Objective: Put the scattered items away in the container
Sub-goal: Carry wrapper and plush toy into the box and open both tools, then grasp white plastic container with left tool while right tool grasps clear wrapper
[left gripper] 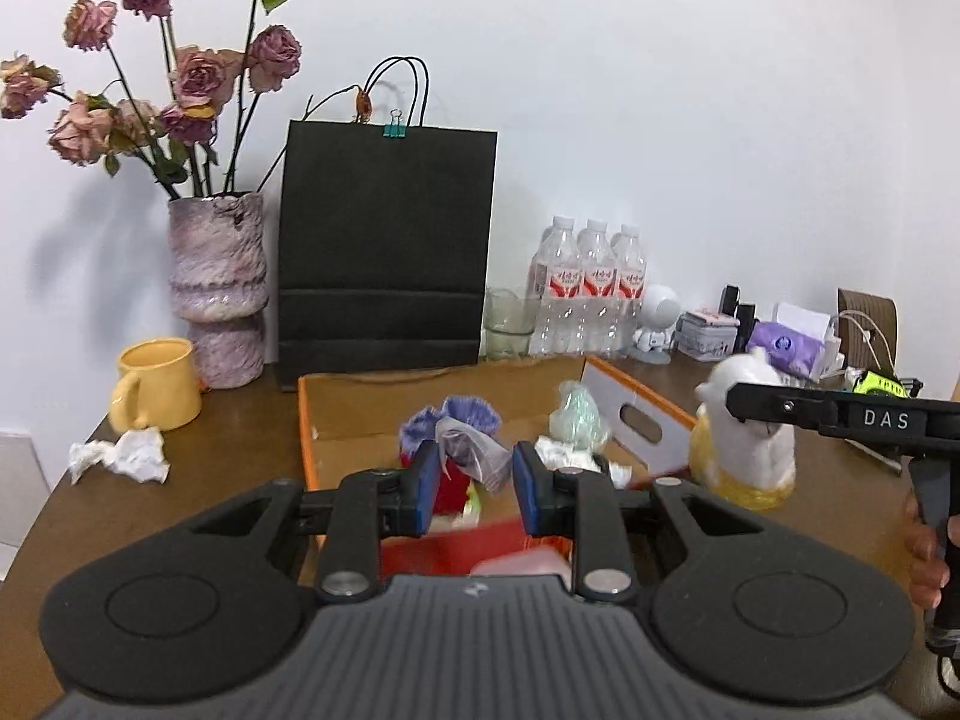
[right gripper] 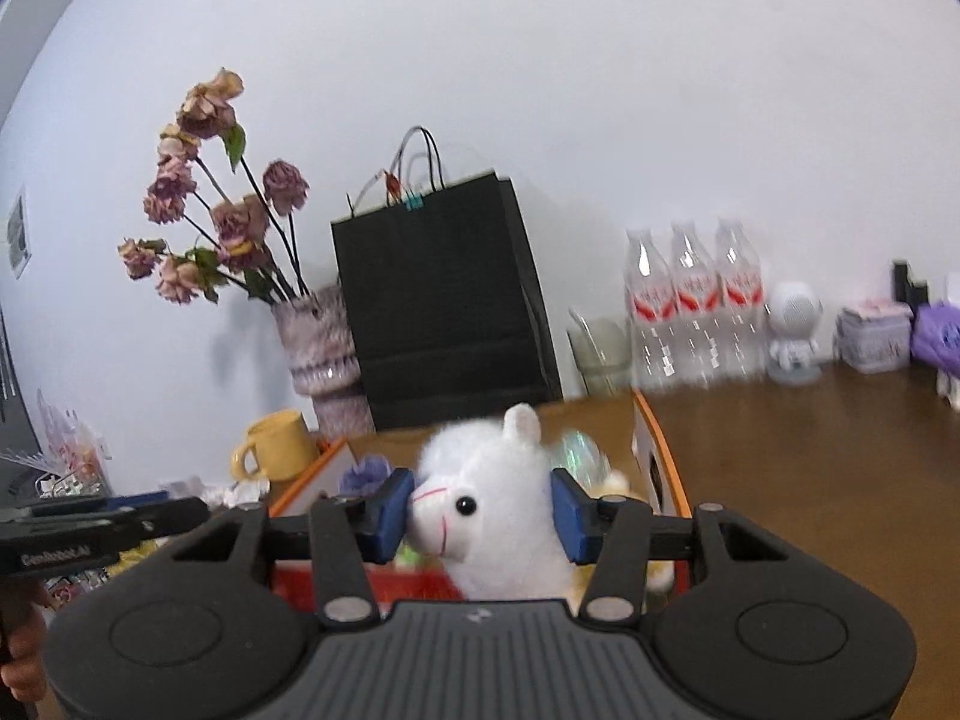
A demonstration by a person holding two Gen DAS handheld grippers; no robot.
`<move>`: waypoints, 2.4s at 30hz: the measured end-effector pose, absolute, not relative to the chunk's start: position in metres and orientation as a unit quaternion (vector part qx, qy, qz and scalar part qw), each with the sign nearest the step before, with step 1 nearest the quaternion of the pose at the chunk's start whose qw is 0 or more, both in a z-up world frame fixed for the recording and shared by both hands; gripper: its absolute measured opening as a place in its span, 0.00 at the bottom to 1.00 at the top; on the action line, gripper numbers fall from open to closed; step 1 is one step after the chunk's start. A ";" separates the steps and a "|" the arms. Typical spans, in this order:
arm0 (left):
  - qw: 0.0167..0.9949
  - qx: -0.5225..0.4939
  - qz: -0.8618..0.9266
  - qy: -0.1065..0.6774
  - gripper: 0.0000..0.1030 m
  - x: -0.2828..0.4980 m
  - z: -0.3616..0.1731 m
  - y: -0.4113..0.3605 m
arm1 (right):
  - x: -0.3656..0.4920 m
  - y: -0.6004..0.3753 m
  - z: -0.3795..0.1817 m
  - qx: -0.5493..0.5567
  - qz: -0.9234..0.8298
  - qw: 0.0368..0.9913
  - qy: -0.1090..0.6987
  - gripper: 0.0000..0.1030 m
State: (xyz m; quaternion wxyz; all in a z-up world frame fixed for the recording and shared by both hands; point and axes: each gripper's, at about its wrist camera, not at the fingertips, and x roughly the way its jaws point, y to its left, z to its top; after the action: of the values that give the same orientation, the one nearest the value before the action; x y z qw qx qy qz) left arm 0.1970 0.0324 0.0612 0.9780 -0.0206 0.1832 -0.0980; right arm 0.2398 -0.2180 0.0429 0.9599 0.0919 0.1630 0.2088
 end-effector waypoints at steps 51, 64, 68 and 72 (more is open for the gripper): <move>0.962 -0.064 -0.007 0.267 1.00 0.263 0.044 0.034 | 0.326 -0.197 0.030 0.039 0.233 0.924 0.300 1.00; 0.969 -0.063 -0.013 0.238 1.00 0.163 0.030 0.018 | 0.224 -0.264 0.014 0.013 0.193 0.946 0.261 1.00; 0.965 -0.068 -0.008 0.254 1.00 0.150 0.011 0.009 | 0.210 -0.273 -0.012 -0.008 0.168 0.947 0.275 1.00; 0.958 -0.063 -0.017 0.278 1.00 0.153 -0.005 -0.006 | 0.208 -0.279 -0.034 -0.001 0.152 0.944 0.291 0.99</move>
State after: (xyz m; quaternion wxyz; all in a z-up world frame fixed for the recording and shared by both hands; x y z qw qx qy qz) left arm 0.1530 -0.0056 -0.0053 0.9583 -0.0626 0.2782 -0.0171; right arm 0.2081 -0.2795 -0.0339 0.9444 -0.0014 0.2915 0.1521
